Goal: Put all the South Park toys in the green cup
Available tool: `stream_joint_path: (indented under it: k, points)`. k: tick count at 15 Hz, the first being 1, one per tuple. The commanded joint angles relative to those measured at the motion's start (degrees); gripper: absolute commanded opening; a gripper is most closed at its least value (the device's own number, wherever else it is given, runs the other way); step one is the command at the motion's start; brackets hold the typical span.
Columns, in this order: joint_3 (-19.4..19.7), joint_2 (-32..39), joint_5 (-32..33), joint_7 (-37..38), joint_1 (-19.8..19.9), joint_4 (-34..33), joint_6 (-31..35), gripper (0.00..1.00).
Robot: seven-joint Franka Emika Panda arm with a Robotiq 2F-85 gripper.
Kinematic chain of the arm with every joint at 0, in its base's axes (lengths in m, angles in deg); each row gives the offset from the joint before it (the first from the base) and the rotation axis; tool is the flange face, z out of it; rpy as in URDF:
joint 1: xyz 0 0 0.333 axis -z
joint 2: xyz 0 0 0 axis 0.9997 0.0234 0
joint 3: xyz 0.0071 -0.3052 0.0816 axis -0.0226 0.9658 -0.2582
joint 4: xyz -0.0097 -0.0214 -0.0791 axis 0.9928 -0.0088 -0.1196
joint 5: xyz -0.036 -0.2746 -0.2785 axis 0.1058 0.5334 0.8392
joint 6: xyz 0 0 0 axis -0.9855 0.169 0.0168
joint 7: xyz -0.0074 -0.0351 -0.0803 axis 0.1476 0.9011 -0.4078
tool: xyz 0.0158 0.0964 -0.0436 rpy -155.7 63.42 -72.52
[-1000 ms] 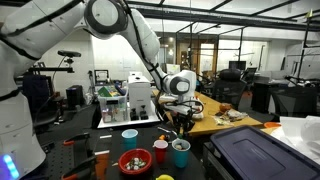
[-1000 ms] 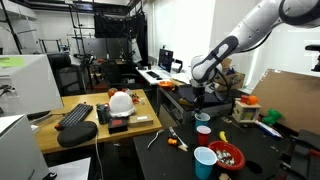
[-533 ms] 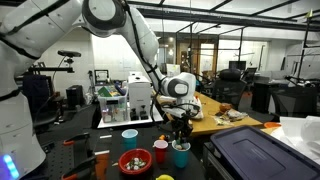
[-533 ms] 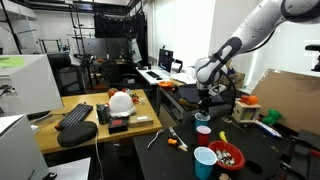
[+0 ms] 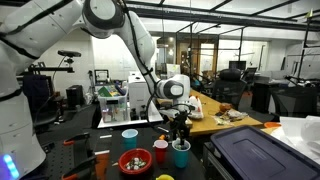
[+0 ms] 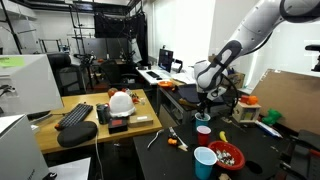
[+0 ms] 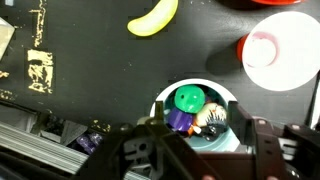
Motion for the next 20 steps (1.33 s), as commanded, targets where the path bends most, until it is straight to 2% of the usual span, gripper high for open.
stream_joint_path:
  k: [1, 4, 11, 16, 20]
  points:
    - [0.4, -3.5, 1.0, 1.6, -1.9, 4.3, 2.8, 0.98]
    - [-1.5, -4.4, 0.6, 0.0, -2.5, 5.0, 4.5, 1.0]
    - [-8.9, -5.2, -0.5, -6.5, -2.1, 5.8, 7.3, 1.0]
    - [-10.7, -2.9, 0.8, -9.5, -4.3, 3.2, 6.7, 1.0]
    - [-10.6, -0.7, 1.7, -10.4, -6.7, 0.5, 6.3, 1.0]
